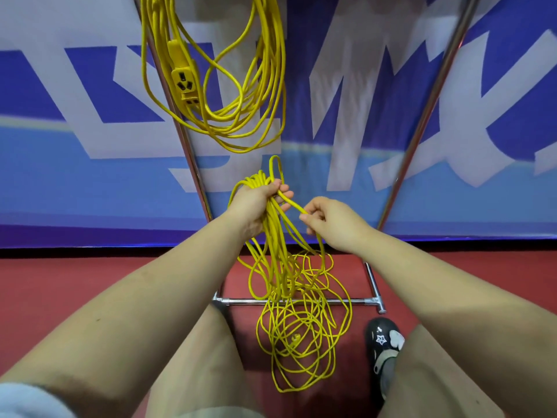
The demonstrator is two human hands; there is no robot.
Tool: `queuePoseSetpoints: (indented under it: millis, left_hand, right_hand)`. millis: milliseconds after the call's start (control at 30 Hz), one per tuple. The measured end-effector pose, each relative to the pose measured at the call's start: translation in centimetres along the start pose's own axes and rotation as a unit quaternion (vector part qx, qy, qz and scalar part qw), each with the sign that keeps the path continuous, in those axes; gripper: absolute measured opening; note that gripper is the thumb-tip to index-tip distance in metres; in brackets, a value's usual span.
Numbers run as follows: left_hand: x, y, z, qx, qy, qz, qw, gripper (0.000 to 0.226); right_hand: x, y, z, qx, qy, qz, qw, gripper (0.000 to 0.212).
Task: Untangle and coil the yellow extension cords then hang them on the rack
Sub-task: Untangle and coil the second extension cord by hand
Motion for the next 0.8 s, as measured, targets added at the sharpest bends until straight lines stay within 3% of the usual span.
queuePoseSetpoints:
  millis: [133,233,400,500,633,800]
  left_hand:
    - [-0.4,-1.5,-0.7,-0.042,-0.005,0.033,0.999,0.022]
    - [-1.2,-2.9,-1.2,-0.070,-0.010,0.080,0.994,0.024]
    - [-1.4,-3.4,-1.4,-0.073,0.000,0.062,0.995,0.022]
    - [-1.2,-3.6,-1.6,-0.066,0.007,0.075,0.995,0.019]
    - [-0.8,-2.9,-1.3,-0.051,0.013,0.051,0.997,0.018]
    - [1.2,-0.8,-0.4,-0.018,-0.010,-0.009,1.000,0.013]
  right_hand:
    - [-0.9,1.5,0.7,0.114,0.017,0.037,0.993,0.026]
    - [-3.5,1.8,1.9,0.177,0.039,0.116,0.977,0.026]
    - [-5.9,-0.1,1.8,0.135,0.067,0.089,0.984,0.015]
    - [-5.2,-1.2,1.5,0.103,0.066,-0.009,0.992,0.023]
    - [-2.9,-2.4,0.7,0.056,0.075,-0.158,0.983,0.016]
    - [0.1,-2.9,-1.1,-0.007,0.085,-0.214,0.973,0.012]
Point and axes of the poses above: each hand's wrist, its own z-axis away from the middle knuckle, its own y-axis out of the palm, x = y × z, the point moved 7 cm from there along -z, towards the middle knuckle, and after that the axes turned 10 degrees about -z, right-handed, at the moved point
